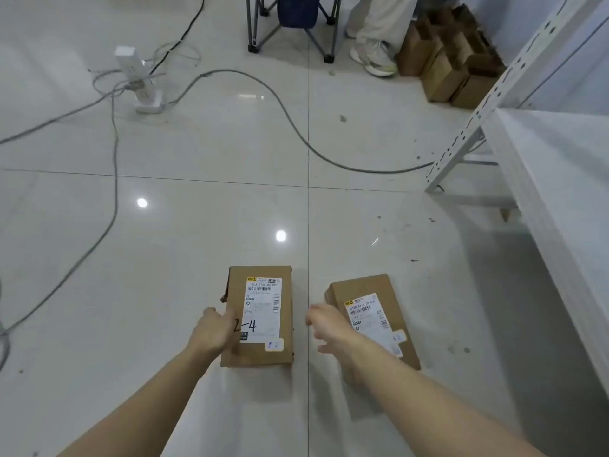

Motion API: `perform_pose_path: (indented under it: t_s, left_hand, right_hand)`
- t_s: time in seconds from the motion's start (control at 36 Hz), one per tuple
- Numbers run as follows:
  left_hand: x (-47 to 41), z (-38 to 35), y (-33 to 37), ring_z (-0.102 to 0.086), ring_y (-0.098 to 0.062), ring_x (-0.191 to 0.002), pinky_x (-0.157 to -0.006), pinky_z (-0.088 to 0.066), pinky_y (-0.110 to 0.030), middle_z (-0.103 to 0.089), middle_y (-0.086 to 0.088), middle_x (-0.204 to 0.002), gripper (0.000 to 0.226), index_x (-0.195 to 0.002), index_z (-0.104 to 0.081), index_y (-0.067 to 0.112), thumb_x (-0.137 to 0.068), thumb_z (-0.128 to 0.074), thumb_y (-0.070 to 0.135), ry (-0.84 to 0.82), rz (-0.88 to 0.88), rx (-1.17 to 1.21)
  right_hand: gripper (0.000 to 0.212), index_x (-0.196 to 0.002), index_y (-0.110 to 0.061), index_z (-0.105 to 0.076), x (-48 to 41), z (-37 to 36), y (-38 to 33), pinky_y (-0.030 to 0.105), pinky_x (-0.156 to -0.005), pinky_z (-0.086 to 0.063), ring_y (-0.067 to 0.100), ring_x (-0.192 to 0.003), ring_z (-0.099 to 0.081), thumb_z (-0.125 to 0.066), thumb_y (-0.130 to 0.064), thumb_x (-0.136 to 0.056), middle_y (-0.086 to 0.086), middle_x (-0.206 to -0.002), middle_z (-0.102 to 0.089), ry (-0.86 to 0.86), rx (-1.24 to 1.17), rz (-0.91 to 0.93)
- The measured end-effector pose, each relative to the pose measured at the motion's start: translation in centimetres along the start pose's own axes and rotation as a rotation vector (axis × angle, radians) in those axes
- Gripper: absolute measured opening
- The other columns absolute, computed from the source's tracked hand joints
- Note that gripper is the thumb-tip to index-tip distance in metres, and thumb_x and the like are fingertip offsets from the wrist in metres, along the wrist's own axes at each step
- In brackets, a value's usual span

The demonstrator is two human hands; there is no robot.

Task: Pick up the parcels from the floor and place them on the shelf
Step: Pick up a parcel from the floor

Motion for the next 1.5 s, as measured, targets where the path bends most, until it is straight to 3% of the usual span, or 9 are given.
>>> perform_pose_path:
  t_s: [0.14,0.22,0.28,0.42,0.61,0.92,1.06,1.39,1.5]
  left_hand:
    - [-2.0,-1.3,-1.1,-0.042,-0.034,-0.13,-0.086,-0.033,-0.034,-0.042,-0.016,-0.146,0.065,-0.148,-0.024,0.001,-0.097,-0.033,0.04,-0.029,0.095,0.064]
    - [-3.3,-1.8,-1.7,-0.049,-0.034,-0.121,-0.086,-0.038,-0.039,-0.052,-0.014,-0.138,0.068,-0.145,-0.032,0.005,-0.092,-0.032,0.048,-0.06,0.141,0.099]
    - [-3.7,-2.2,-2.1,-0.049,-0.033,-0.122,-0.088,-0.038,-0.041,-0.054,-0.012,-0.138,0.067,-0.142,-0.039,0.009,-0.09,-0.031,0.051,-0.078,0.155,0.139]
    - [-2.0,-2.7,-1.0,-0.062,-0.027,-0.102,-0.089,-0.048,-0.039,-0.069,-0.007,-0.114,0.042,-0.099,-0.066,0.021,-0.094,-0.035,0.049,-0.155,0.12,0.241]
    - [0.5,-1.6,1.5,-0.062,-0.02,-0.093,-0.086,-0.045,-0.039,-0.07,0.0,-0.099,0.04,-0.084,-0.064,0.031,-0.098,-0.029,0.046,-0.129,0.045,0.249]
    - [13.4,7.1,11.1,-0.062,-0.011,-0.09,-0.093,-0.046,-0.042,-0.071,0.006,-0.096,0.04,-0.103,-0.064,0.025,-0.098,-0.029,0.042,-0.09,-0.118,0.331]
    - [22.1,12.9,17.0,-0.054,-0.002,-0.076,-0.084,-0.037,-0.036,-0.06,0.017,-0.081,0.038,-0.082,-0.058,0.032,-0.103,-0.026,0.036,-0.062,-0.203,0.357]
    - [44.1,29.6,31.8,-0.061,-0.017,-0.107,-0.105,-0.042,-0.047,-0.07,0.007,-0.108,0.044,-0.1,-0.07,0.03,-0.095,-0.031,0.049,-0.026,-0.404,0.416]
    - [52.6,34.9,36.1,-0.063,-0.014,-0.108,-0.101,-0.047,-0.046,-0.071,0.012,-0.109,0.044,-0.097,-0.072,0.034,-0.076,-0.037,0.051,-0.001,-0.549,0.393]
  right_hand:
    - [0.049,-0.133,-0.005,-0.049,-2.8,-2.1,1.8,0.04,-0.104,-0.043,0.026,-0.108,-0.049,-0.038,-0.004,-0.085,0.011,-0.113,-0.049,-0.065,0.014,-0.06]
    - [0.038,-0.102,-0.008,-0.059,-4.4,-3.4,2.6,0.031,-0.076,-0.042,0.025,-0.089,-0.053,-0.038,-0.006,-0.07,0.011,-0.097,-0.058,-0.077,-0.042,-0.081]
    - [0.046,-0.107,-0.006,-0.059,-6.9,-4.3,3.8,0.027,-0.069,-0.042,0.024,-0.093,-0.059,-0.037,-0.008,-0.067,0.011,-0.105,-0.066,-0.092,-0.087,-0.079]
    - [0.06,-0.12,-0.013,-0.059,-11.8,-5.6,6.8,0.036,-0.09,-0.05,0.028,-0.109,-0.062,-0.042,-0.014,-0.063,0.007,-0.114,-0.069,-0.125,-0.128,-0.083]
    - [0.052,-0.12,-0.022,-0.06,-6.1,-4.2,4.2,0.041,-0.097,-0.054,0.021,-0.105,-0.067,-0.042,-0.01,-0.073,-0.004,-0.111,-0.073,-0.122,-0.213,-0.032]
    - [0.049,-0.09,-0.032,-0.07,12.6,3.1,-6.8,0.045,-0.099,-0.052,0.019,-0.109,-0.067,-0.045,-0.001,-0.063,-0.012,-0.102,-0.077,-0.142,-0.269,0.196]
    - [0.047,-0.078,-0.03,-0.073,23.0,6.3,-13.6,0.051,-0.099,-0.051,0.028,-0.107,-0.069,-0.044,0.003,-0.061,-0.016,-0.087,-0.079,-0.119,-0.286,0.29]
    - [0.061,-0.086,-0.034,-0.07,50.9,13.6,-31.2,0.058,-0.112,-0.026,0.043,-0.129,-0.041,-0.032,0.014,-0.084,-0.014,-0.097,-0.075,-0.003,-0.151,0.519]
    - [0.06,-0.095,-0.029,-0.07,60.0,16.1,-35.8,0.044,-0.102,-0.046,0.034,-0.116,-0.062,-0.031,0.016,-0.083,-0.008,-0.112,-0.072,0.048,-0.155,0.59]
Point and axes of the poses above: each hand's wrist, its own x-axis away from the middle knuckle, its own z-axis out of the back of the hand, y = z × x, the point moved 2 cm from there along -x, towards the middle knuckle
